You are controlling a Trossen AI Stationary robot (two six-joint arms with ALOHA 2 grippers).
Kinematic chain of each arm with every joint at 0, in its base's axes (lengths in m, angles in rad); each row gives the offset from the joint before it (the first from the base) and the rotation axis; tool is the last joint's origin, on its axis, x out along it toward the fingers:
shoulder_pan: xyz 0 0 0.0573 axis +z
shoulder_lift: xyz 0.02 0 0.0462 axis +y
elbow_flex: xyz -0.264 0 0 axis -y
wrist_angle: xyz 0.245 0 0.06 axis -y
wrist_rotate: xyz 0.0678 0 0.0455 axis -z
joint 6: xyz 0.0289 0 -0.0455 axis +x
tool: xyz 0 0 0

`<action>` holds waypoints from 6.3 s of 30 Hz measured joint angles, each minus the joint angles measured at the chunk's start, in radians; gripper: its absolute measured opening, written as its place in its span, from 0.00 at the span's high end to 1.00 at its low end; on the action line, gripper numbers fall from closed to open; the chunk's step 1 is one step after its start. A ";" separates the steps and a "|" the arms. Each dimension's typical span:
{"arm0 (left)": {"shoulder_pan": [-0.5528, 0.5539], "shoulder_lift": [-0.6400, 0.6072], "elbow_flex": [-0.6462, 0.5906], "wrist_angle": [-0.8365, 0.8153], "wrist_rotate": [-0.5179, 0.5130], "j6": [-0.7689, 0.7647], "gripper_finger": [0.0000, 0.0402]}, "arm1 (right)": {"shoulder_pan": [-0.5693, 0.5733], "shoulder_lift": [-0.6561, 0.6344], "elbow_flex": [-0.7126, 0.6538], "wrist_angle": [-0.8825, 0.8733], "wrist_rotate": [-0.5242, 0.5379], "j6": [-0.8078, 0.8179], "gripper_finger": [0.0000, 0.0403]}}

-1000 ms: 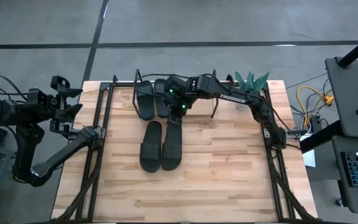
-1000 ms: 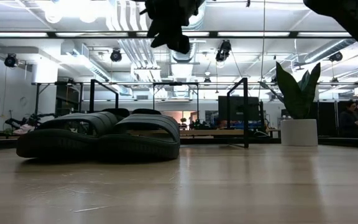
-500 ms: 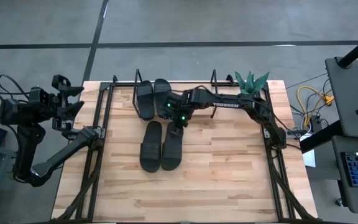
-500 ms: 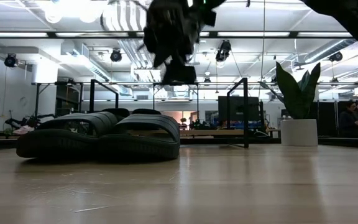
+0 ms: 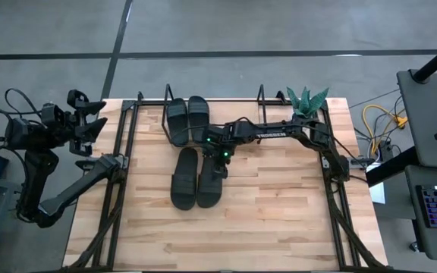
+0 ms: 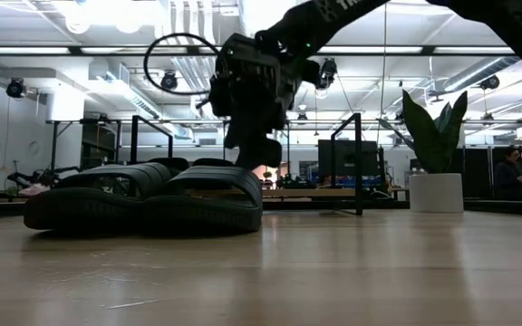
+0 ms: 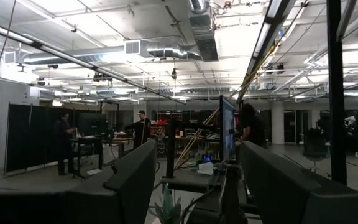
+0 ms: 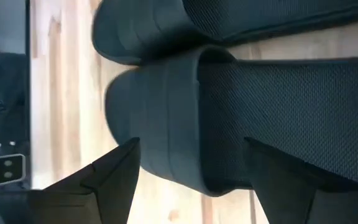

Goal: Pick and place slides into the shelf
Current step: Put the right black slide on the shelf

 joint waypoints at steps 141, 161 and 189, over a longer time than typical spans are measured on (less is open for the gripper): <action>-0.002 0.572 -0.018 0.613 0.198 -0.312 0.46 | 0.092 -0.349 0.405 0.314 0.965 -0.352 0.97; -0.082 0.683 -0.014 0.733 0.192 -0.314 0.46 | 0.091 -0.346 0.394 0.313 0.962 -0.343 0.97; -0.081 0.742 -0.014 0.740 -0.052 -0.669 0.93 | 0.125 -0.351 0.423 0.240 1.135 -0.654 0.81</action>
